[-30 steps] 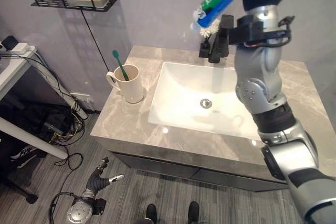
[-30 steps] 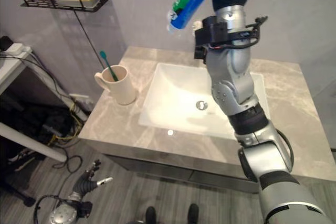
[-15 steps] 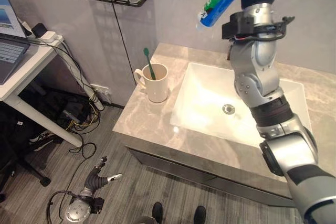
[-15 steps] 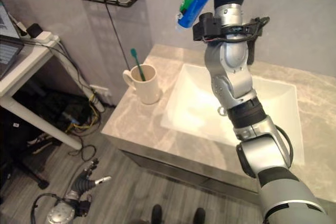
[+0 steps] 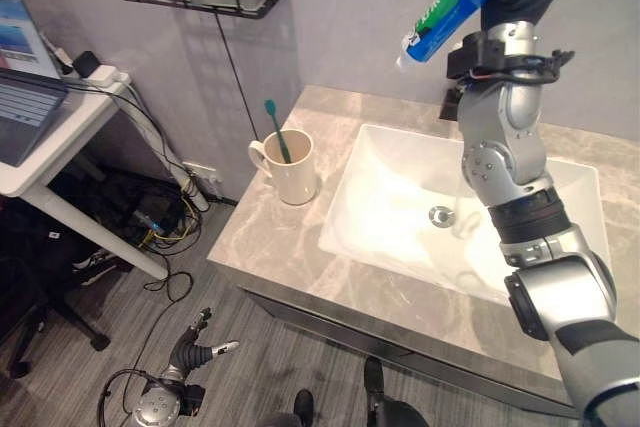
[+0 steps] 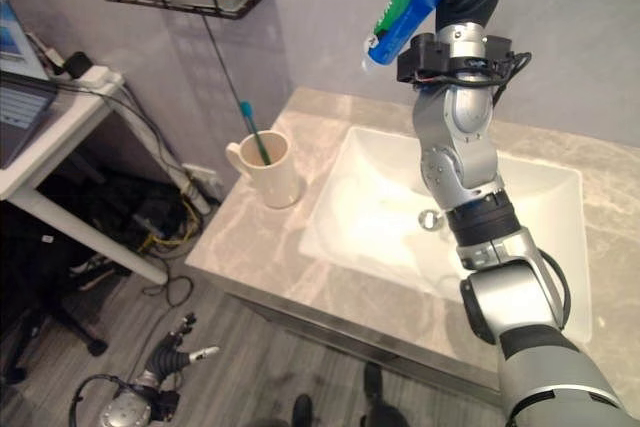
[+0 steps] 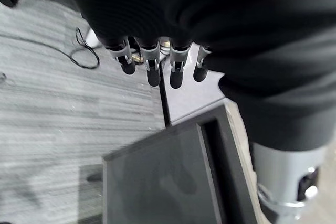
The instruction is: Put brush and paste in cup on sink, flatten towel.
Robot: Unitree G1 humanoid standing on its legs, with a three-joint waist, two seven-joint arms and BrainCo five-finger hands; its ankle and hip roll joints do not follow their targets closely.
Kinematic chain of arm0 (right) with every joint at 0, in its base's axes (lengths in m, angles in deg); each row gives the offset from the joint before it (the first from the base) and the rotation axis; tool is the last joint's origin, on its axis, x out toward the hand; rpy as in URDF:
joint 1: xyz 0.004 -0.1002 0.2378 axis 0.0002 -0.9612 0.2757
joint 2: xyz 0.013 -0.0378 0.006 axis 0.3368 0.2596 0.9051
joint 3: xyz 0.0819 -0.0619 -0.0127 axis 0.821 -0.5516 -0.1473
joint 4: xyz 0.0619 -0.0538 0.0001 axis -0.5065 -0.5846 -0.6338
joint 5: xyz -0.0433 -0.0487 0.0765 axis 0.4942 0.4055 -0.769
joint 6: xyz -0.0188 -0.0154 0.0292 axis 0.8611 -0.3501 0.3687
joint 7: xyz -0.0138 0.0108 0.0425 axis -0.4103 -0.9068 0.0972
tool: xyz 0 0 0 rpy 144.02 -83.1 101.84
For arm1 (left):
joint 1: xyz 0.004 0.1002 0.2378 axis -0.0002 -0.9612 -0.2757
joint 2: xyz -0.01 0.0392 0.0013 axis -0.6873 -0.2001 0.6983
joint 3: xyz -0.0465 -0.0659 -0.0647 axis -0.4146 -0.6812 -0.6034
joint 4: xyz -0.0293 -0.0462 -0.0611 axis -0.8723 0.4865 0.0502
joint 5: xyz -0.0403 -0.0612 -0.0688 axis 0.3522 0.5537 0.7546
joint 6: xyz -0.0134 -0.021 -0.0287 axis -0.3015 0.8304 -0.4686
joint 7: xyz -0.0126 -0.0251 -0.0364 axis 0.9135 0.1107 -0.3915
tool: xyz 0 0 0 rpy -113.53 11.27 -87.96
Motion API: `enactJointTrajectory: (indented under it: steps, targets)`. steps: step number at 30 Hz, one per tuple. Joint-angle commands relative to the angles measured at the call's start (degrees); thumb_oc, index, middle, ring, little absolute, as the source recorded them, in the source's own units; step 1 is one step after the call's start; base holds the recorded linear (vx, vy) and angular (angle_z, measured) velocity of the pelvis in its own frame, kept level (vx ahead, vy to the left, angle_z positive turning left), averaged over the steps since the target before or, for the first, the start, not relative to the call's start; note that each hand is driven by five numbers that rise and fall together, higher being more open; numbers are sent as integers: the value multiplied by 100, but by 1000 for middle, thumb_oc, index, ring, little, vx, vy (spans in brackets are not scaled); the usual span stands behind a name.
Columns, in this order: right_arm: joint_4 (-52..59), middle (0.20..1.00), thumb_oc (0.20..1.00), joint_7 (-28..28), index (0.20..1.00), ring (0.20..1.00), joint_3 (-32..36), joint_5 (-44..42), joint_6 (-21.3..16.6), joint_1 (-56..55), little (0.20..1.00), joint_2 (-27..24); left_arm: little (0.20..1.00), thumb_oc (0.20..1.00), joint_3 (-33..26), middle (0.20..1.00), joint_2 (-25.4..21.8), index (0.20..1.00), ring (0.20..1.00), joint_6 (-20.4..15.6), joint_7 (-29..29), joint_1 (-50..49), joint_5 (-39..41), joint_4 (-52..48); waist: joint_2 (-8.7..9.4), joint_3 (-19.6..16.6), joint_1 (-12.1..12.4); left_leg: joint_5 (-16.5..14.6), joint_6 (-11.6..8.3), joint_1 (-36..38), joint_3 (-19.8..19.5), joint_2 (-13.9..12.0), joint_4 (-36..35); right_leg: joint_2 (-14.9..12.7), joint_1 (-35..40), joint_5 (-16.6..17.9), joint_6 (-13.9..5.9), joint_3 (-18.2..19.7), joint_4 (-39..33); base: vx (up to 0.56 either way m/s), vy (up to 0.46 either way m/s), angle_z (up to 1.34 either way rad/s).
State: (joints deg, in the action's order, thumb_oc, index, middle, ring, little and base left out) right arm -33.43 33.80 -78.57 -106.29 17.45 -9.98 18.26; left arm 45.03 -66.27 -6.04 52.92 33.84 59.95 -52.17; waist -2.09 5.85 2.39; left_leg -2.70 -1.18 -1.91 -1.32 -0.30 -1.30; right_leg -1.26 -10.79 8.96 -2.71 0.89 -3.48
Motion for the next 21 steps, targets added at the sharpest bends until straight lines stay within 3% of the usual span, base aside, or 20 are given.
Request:
enactJointTrajectory:
  steps: [1, 10, 21]
  targets:
    - [162, 200, 200, 58, 200, 200, 186, 395, -238, 604, 200, -150, 1000, 1000, -10, 1000, -414, 1000, 1000, -197, 93, 176, -193, -74, 187, -149, 113, -453, 211, 117, 243, 454, 439, -263, 87, -438, -439, 104, 512, 25, -58, 6]
    - [-96, 200, 200, 241, 200, 200, 24, 659, -164, 757, 200, 209, 1000, 1000, 18, 1000, -316, 1000, 1000, -184, 222, 195, -163, 185, 200, -182, 304, -87, 115, 82, 13, 347, -85, -268, 181, -438, -388, -153, 200, 17, -54, 14]
    - [-163, 200, 200, 151, 200, 200, -101, 419, -163, 821, 200, 804, 1000, 1000, 117, 1000, -184, 1000, 1000, -145, 362, 288, -222, 423, 191, -218, 372, 20, 72, 105, -141, 316, -214, -297, 347, -480, -350, -363, 109, 31, -22, 15]
